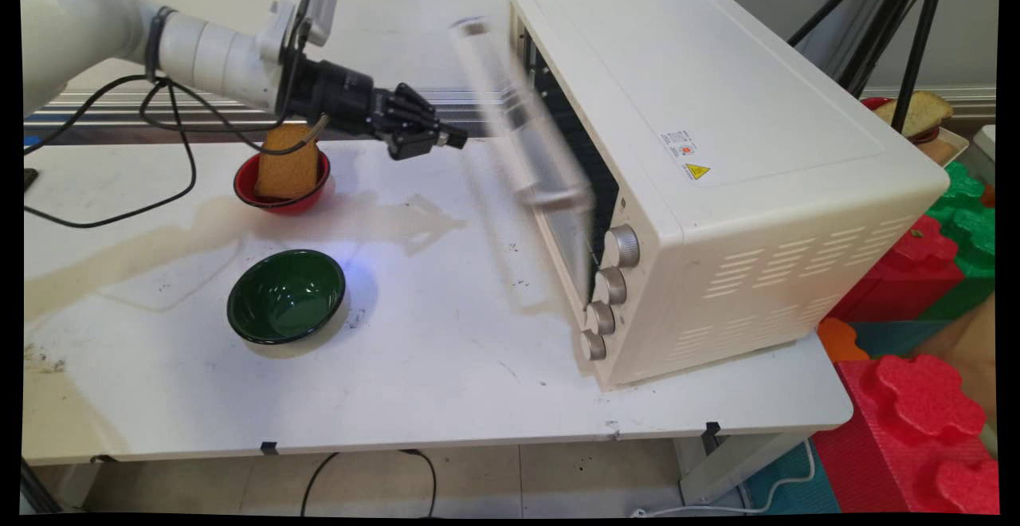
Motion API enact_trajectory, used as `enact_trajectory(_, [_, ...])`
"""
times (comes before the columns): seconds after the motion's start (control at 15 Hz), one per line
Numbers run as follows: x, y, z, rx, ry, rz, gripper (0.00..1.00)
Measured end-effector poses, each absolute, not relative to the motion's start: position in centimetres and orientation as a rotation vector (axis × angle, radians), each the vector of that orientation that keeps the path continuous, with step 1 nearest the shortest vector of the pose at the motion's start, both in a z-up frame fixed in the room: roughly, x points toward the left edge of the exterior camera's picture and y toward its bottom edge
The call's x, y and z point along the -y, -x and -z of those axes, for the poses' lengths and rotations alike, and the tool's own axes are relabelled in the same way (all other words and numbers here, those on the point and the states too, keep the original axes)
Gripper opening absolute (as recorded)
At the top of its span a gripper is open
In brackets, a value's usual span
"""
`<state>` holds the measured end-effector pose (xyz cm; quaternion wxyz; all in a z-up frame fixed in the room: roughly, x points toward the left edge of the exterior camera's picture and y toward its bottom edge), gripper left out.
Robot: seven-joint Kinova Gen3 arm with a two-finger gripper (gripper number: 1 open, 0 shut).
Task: Close the oven
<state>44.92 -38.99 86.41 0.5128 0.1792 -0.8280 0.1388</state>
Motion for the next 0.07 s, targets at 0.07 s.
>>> enact_trajectory(0.07, [39.24, -44.53, -86.60, 1.986, -0.427, -0.335, 0.00])
